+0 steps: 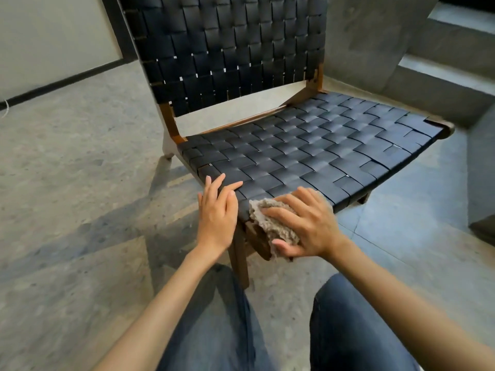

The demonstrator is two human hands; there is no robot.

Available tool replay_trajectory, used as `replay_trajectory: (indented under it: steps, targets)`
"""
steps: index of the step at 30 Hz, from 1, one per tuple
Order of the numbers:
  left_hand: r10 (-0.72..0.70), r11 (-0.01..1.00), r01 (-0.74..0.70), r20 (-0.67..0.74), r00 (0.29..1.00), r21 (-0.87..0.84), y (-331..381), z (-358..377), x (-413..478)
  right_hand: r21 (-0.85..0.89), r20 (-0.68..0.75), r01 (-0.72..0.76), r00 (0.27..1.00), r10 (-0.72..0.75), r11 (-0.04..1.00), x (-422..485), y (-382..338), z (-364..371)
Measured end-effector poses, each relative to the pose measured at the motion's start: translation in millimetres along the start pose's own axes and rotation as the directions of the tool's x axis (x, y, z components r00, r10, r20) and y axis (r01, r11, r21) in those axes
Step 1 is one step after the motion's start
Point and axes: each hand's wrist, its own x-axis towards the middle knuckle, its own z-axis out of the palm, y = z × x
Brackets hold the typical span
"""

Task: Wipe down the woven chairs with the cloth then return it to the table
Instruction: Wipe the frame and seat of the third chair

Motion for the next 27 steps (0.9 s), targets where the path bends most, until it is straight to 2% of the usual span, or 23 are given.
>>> replay_trajectory:
  steps: [3, 5, 9, 13, 17, 22, 27]
  targets:
    - [0.022, 0.999, -0.02, -0.041, 0.999, 0.047, 3, -3, 3, -0.023, 0.016, -0.097, 0.995, 0.098, 0.995, -7, 6, 2]
    - [0.054, 0.998, -0.053, -0.045, 0.998, 0.023, 11, -5, 5, -0.03, 0.013, -0.081, 0.997, 0.081, 0.996, -14, -2, 6]
    - [0.145, 0.988, -0.144, 0.02, 0.989, -0.052, 31, -11, 11, -0.047, 0.129, 0.063, 0.99, -0.056, 0.997, -21, 1, -2]
    - [0.176, 0.984, -0.176, 0.142, 0.974, -0.011, 49, -3, 20, -0.128, 0.211, 0.226, 0.958, -0.196, 0.966, -21, 22, -10]
    - [0.136, 0.982, -0.169, 0.292, 0.947, 0.09, 59, 16, 28, -0.169, 0.141, 0.255, 0.962, -0.233, 0.952, -23, 33, -2]
    - [0.153, 0.972, -0.187, 0.22, 0.963, 0.14, 82, 31, 29, -0.095, 0.007, 0.233, 0.972, -0.233, 0.968, -38, 60, 3]
    - [0.092, 0.947, -0.179, 0.312, 0.946, 0.265, 109, 60, 28, -0.126, -0.048, 0.205, 0.976, -0.212, 0.971, -71, 130, -1]
